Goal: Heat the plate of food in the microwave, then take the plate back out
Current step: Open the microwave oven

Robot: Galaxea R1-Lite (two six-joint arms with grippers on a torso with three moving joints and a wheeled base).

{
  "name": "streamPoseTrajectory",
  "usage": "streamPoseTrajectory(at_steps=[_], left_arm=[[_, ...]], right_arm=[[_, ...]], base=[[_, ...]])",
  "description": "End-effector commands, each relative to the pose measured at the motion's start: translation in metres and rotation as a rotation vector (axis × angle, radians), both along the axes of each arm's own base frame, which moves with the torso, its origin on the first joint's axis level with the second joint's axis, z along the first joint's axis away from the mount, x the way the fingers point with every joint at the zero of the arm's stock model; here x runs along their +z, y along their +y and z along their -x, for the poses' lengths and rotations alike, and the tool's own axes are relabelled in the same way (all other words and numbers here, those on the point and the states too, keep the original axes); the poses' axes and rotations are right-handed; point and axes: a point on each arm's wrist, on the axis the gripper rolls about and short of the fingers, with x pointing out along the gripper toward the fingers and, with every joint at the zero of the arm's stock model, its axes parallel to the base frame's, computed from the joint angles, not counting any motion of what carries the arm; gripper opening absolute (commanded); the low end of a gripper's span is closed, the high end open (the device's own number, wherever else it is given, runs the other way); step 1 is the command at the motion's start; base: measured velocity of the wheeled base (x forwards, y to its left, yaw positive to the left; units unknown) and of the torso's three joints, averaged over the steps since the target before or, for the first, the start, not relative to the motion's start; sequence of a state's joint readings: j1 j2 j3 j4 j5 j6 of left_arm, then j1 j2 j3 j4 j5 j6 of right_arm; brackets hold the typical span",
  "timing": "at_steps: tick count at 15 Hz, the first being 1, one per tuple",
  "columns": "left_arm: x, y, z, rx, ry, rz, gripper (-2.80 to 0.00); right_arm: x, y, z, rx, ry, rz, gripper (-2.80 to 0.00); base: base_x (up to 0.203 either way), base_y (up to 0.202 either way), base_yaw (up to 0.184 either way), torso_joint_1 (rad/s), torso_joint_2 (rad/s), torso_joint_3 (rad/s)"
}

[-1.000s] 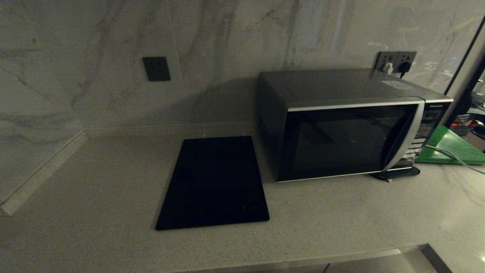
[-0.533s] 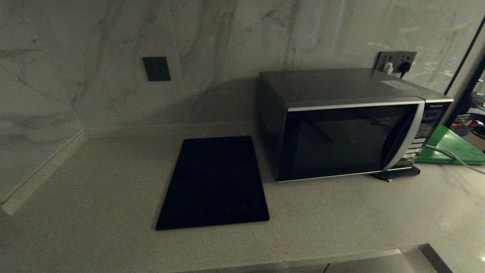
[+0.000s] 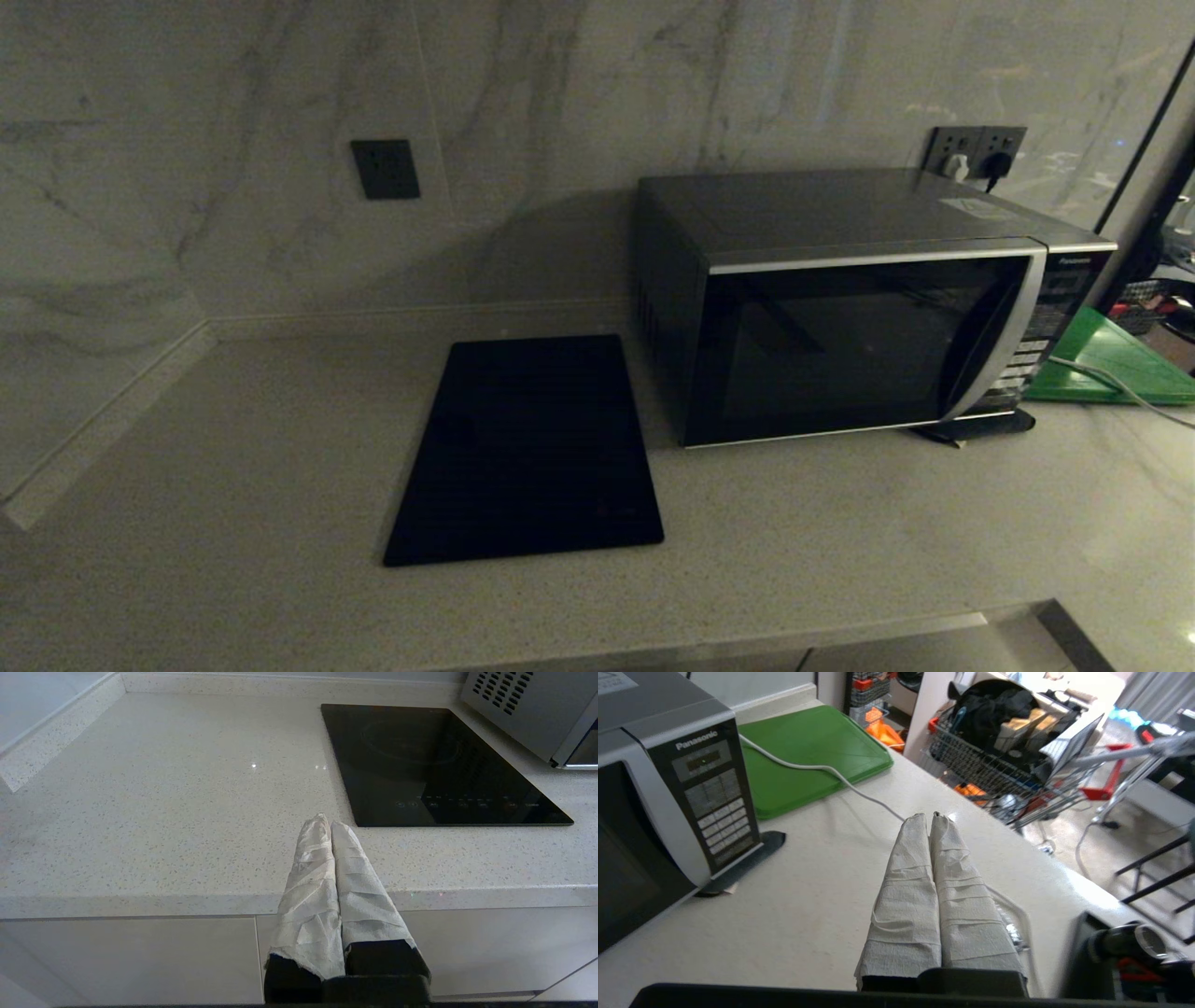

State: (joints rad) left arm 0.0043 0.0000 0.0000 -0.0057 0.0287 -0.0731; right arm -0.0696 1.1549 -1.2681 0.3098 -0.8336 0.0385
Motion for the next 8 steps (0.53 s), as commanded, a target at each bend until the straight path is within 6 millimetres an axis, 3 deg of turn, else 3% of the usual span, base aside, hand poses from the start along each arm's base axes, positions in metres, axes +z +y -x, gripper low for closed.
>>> streamPoseTrajectory(at_steps=[1, 4, 8], left_arm=[[0.0, 0.0, 0.0, 0.001, 0.001, 0.001, -2.8], [0.0, 0.0, 0.0, 0.001, 0.001, 0.001, -2.8], [0.0, 0.0, 0.0, 0.001, 0.001, 0.001, -2.8]], right_arm=[[-0.007, 0.004, -0.015, 0.03, -0.014, -0.009, -2.8], [-0.017, 0.009, -0.03, 0.063, -0.054, -0.027, -2.8], [-0.036, 0.01, -0.034, 0.069, 0.001, -0.032, -2.8]], base=[[0.0, 0.0, 0.0, 0.0, 0.0, 0.0], [0.0, 0.0, 0.0, 0.0, 0.0, 0.0], [0.0, 0.0, 0.0, 0.0, 0.0, 0.0]])
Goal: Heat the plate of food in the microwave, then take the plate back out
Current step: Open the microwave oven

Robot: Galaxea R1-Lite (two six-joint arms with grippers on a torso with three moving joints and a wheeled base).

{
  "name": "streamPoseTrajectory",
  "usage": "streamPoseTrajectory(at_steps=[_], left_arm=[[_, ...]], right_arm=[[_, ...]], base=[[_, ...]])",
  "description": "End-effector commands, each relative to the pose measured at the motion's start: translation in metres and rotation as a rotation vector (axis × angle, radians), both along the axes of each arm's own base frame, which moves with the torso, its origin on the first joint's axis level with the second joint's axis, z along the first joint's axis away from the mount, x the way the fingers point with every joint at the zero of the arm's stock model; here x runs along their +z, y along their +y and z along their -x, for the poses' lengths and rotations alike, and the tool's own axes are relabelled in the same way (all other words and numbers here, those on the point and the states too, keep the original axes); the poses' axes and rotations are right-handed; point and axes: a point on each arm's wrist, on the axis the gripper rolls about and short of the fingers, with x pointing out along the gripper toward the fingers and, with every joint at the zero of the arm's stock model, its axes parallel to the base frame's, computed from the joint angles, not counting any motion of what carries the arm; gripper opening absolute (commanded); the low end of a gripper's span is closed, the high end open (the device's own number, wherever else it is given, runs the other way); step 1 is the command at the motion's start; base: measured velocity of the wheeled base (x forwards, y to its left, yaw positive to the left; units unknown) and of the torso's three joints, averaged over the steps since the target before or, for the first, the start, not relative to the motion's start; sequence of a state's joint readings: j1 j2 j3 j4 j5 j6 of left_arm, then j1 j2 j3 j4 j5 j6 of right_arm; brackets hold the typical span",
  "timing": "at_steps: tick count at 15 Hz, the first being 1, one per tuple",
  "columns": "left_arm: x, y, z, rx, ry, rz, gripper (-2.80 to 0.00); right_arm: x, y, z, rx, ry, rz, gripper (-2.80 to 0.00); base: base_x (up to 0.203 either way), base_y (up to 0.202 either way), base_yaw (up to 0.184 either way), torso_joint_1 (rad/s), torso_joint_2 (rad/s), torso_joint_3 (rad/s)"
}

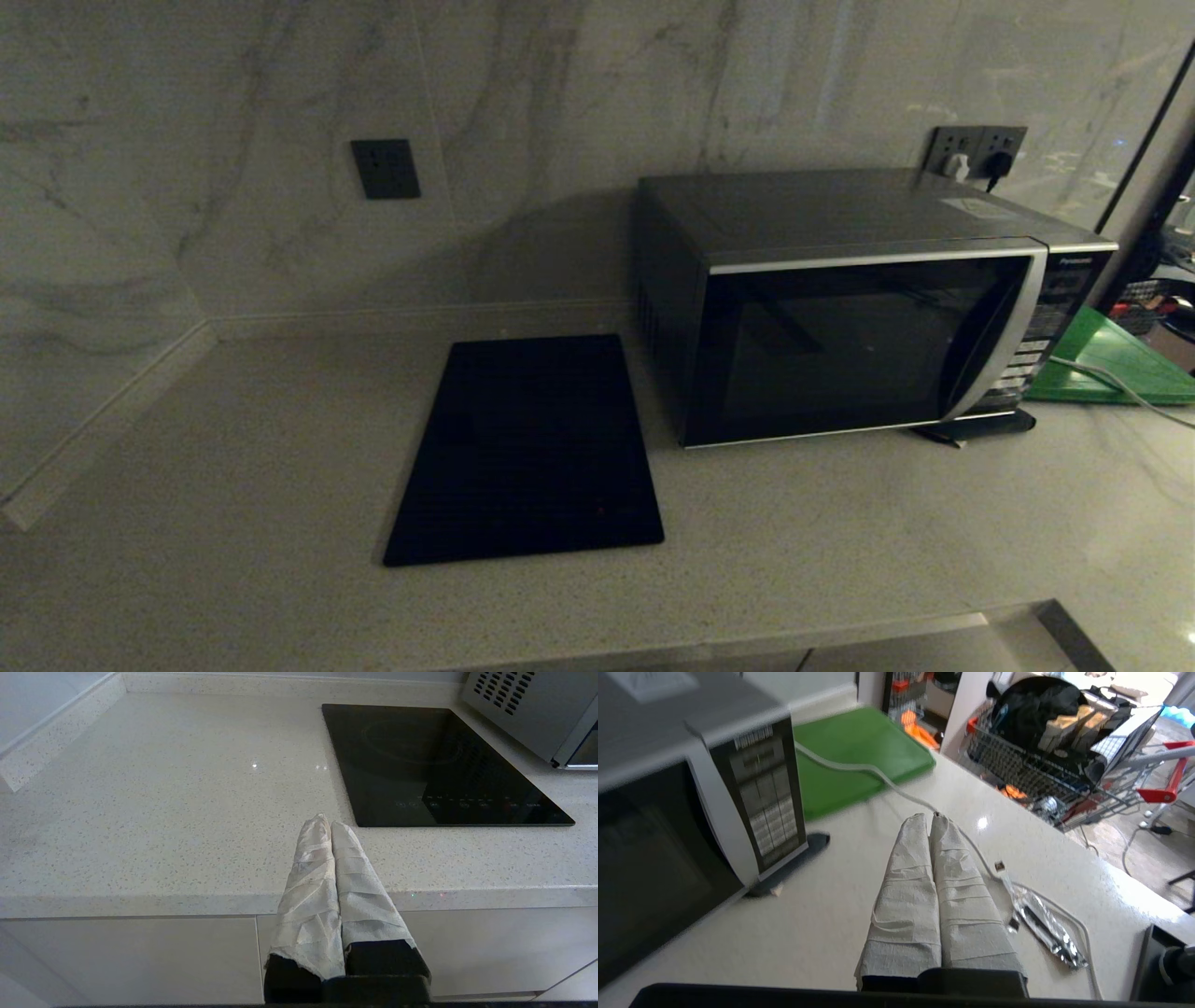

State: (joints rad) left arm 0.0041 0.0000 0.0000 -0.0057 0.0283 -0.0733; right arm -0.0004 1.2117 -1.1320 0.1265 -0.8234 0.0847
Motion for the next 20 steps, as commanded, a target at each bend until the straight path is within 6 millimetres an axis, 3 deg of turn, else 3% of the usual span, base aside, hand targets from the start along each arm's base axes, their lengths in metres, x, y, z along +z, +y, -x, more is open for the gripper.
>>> streamPoseTrajectory(at_steps=[1, 9, 20], left_arm=[[0.0, 0.0, 0.0, 0.001, 0.001, 0.0, -2.8], [0.0, 0.0, 0.0, 0.001, 0.0, 0.0, -2.8], [0.0, 0.0, 0.0, 0.001, 0.001, 0.0, -2.8]], right_arm=[[-0.011, 0.001, -0.003, -0.002, 0.032, 0.0, -2.8], [-0.042, 0.013, -0.018, 0.052, 0.068, -0.042, -2.8], [-0.082, 0.016, -0.022, 0.044, 0.159, -0.086, -2.8]], base=[[0.0, 0.0, 0.0, 0.0, 0.0, 0.0], [0.0, 0.0, 0.0, 0.0, 0.0, 0.0], [0.0, 0.0, 0.0, 0.0, 0.0, 0.0]])
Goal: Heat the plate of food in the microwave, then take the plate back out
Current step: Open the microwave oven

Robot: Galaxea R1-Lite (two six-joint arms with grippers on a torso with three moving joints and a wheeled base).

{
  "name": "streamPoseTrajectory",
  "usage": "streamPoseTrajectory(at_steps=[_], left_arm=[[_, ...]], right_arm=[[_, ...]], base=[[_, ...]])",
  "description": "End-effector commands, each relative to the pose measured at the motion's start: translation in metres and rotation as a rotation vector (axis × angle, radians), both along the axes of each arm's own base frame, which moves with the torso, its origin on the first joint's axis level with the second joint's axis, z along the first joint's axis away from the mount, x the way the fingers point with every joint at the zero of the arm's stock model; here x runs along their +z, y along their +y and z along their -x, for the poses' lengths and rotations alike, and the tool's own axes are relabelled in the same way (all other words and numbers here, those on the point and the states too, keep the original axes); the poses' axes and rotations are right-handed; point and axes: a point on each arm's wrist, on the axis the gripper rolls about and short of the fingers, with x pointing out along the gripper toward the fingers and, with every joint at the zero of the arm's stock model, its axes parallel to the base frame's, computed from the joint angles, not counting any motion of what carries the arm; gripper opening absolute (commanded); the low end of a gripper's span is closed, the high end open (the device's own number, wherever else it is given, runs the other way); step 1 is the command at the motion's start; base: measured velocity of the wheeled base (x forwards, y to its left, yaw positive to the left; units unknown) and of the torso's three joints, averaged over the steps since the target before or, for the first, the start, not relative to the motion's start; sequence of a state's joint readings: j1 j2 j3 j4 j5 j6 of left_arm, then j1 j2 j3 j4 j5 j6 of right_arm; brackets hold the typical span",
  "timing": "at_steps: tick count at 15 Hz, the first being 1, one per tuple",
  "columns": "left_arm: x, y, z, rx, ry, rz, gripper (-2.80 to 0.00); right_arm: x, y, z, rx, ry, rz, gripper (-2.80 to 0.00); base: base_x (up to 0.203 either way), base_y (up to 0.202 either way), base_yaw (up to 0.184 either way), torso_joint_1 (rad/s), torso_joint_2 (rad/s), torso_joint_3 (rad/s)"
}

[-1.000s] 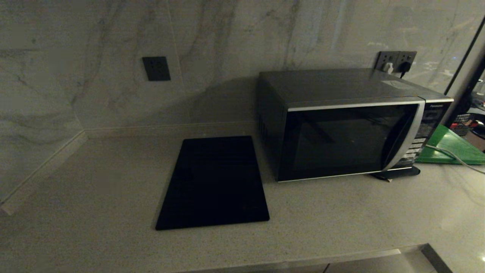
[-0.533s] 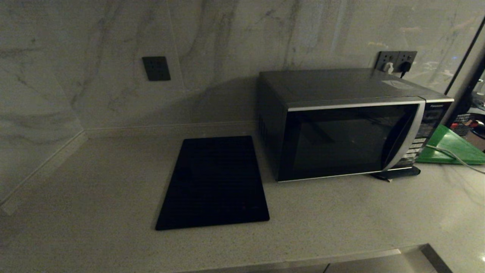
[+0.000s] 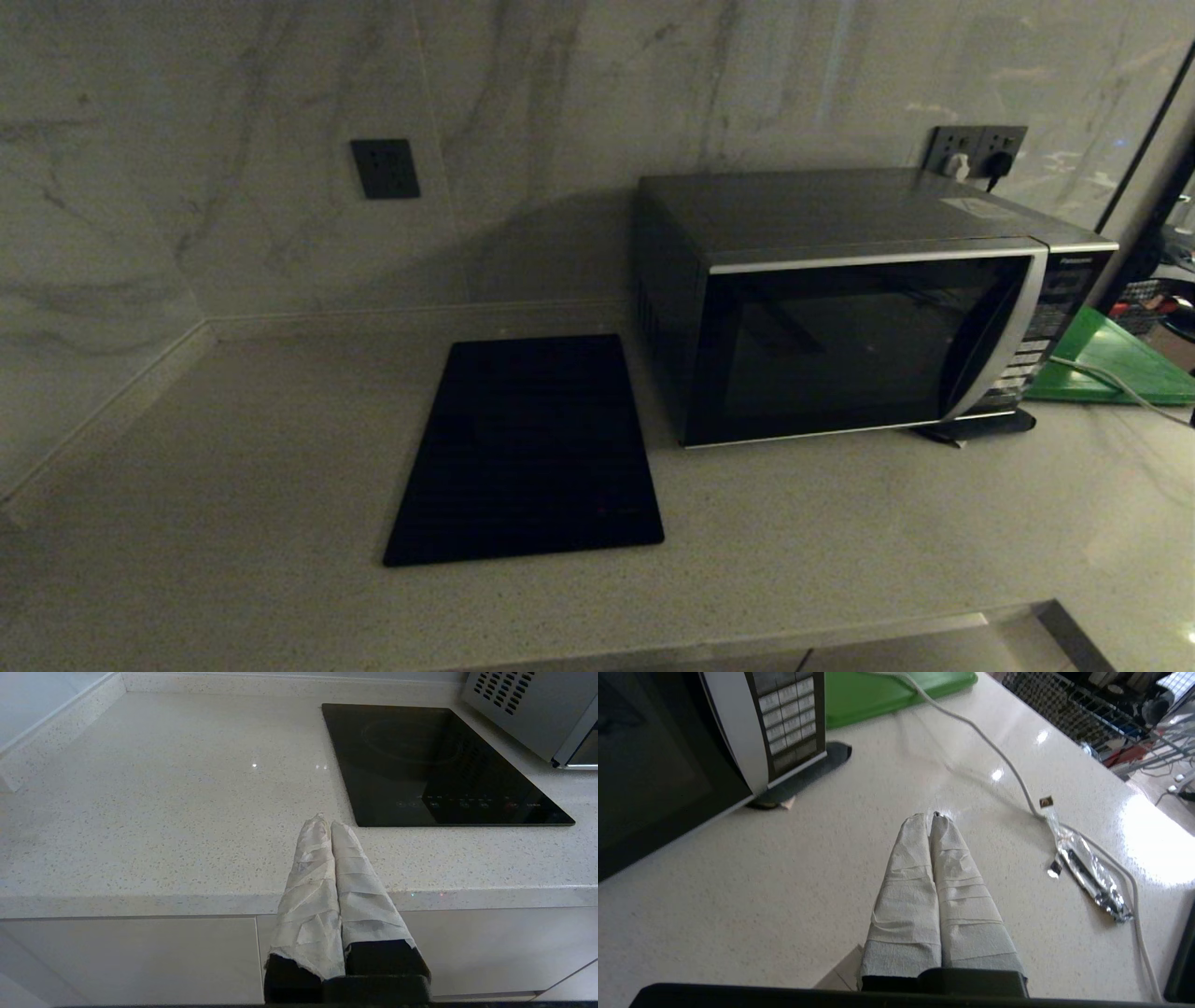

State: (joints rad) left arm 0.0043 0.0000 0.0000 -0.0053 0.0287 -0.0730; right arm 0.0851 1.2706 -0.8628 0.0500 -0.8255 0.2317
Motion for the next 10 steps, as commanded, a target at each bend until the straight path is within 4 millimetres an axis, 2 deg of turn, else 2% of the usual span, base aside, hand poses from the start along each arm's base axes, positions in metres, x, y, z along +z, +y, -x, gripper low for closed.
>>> streamPoseTrajectory(at_steps=[1, 2, 3, 7, 10], left_arm=[[0.0, 0.0, 0.0, 0.001, 0.001, 0.001, -2.8], [0.0, 0.0, 0.0, 0.001, 0.001, 0.001, -2.8], [0.0, 0.0, 0.0, 0.001, 0.001, 0.001, -2.8], [0.0, 0.0, 0.0, 0.001, 0.001, 0.001, -2.8], [0.0, 0.0, 0.0, 0.001, 0.001, 0.001, -2.8]], right_arm=[[-0.005, 0.0, -0.004, -0.009, 0.004, 0.003, -2.8], [-0.007, 0.001, -0.008, -0.011, -0.011, 0.005, -2.8], [-0.009, 0.002, -0.01, -0.01, -0.02, 0.008, 0.0], [-0.011, 0.007, -0.011, 0.014, -0.018, 0.005, 0.0], [-0.019, 0.011, -0.025, 0.011, 0.02, 0.015, 0.0]], base=[[0.0, 0.0, 0.0, 0.0, 0.0, 0.0], [0.0, 0.0, 0.0, 0.0, 0.0, 0.0], [0.0, 0.0, 0.0, 0.0, 0.0, 0.0], [0.0, 0.0, 0.0, 0.0, 0.0, 0.0], [0.0, 0.0, 0.0, 0.0, 0.0, 0.0]])
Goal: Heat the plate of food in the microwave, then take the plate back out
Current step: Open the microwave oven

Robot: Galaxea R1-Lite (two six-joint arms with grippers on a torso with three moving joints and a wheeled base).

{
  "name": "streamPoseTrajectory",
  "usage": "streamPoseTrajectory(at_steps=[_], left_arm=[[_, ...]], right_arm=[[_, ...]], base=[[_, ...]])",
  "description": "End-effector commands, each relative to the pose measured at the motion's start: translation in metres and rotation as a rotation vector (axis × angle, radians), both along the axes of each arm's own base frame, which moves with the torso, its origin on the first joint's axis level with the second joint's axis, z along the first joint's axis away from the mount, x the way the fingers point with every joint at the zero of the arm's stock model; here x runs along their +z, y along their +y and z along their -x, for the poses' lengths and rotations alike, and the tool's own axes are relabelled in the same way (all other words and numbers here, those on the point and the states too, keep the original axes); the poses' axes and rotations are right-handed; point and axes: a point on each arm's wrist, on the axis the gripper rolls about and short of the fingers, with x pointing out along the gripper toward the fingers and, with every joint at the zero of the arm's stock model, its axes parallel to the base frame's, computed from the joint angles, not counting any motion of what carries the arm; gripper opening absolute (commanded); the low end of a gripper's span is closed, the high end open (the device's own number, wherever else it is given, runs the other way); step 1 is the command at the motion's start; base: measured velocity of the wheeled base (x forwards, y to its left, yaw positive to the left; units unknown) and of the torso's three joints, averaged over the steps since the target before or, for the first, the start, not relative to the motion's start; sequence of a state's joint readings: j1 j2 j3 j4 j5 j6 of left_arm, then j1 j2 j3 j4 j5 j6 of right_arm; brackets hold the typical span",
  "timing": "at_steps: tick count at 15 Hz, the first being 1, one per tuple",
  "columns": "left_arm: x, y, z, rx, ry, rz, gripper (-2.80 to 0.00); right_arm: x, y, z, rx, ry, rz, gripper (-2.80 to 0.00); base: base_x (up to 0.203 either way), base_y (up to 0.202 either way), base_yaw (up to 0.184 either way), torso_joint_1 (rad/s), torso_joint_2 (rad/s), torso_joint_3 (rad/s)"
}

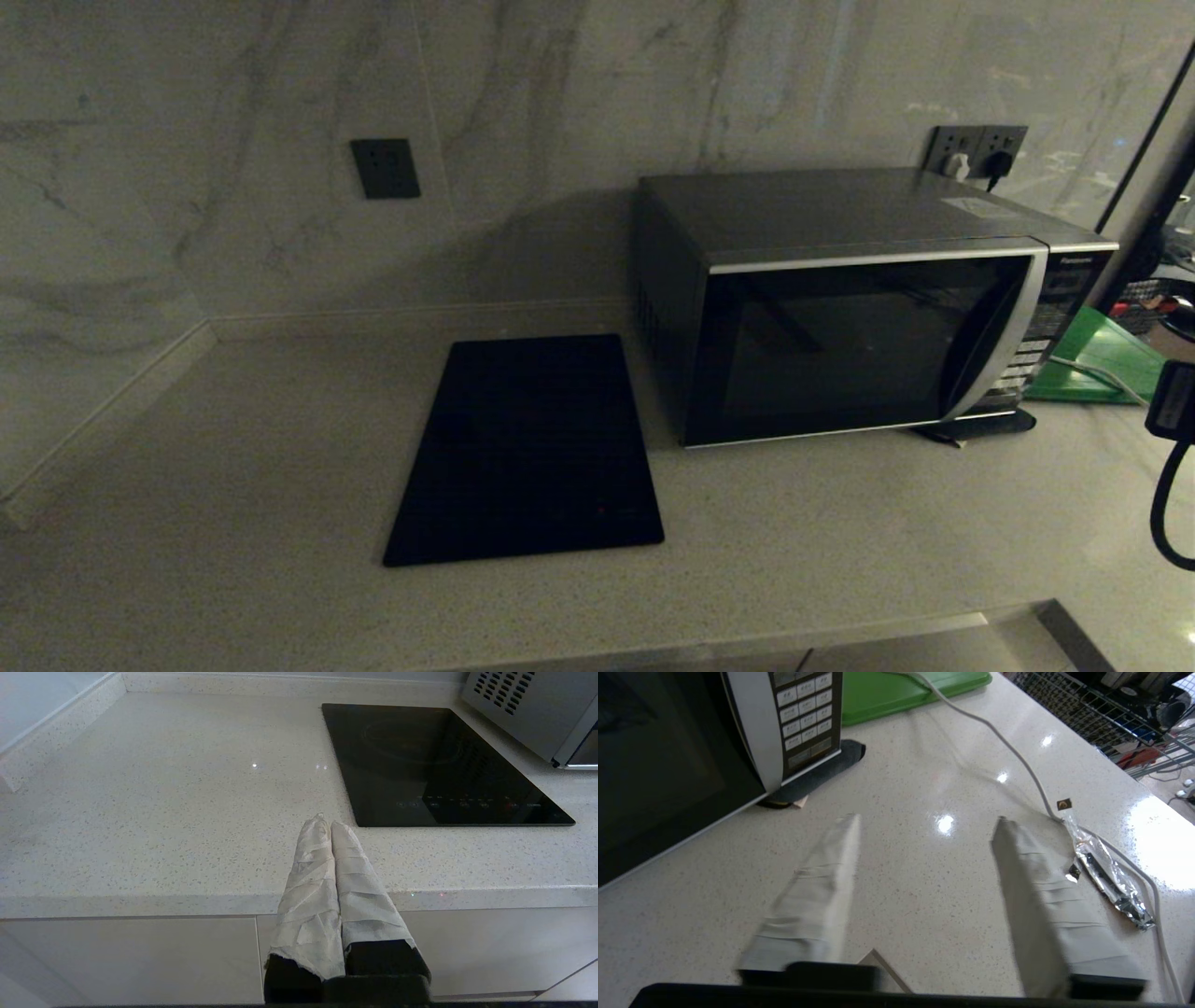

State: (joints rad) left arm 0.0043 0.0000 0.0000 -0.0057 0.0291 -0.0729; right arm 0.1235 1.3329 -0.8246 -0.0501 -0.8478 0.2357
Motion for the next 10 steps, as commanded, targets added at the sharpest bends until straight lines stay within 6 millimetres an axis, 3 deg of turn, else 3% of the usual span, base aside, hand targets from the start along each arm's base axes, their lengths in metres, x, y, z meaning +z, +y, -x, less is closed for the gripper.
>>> streamPoseTrajectory(at_steps=[1, 7, 10], left_arm=[[0.0, 0.0, 0.0, 0.0, 0.001, 0.001, -2.8], [0.0, 0.0, 0.0, 0.0, 0.001, 0.001, -2.8], [0.0, 0.0, 0.0, 0.0, 0.001, 0.001, -2.8]], right_arm=[[-0.007, 0.006, -0.016, -0.011, 0.014, 0.016, 0.0], [-0.035, 0.018, -0.067, -0.088, -0.024, 0.062, 0.0], [-0.041, 0.02, -0.081, -0.157, -0.023, 0.098, 0.0]], base=[[0.0, 0.0, 0.0, 0.0, 0.0, 0.0], [0.0, 0.0, 0.0, 0.0, 0.0, 0.0], [0.0, 0.0, 0.0, 0.0, 0.0, 0.0]])
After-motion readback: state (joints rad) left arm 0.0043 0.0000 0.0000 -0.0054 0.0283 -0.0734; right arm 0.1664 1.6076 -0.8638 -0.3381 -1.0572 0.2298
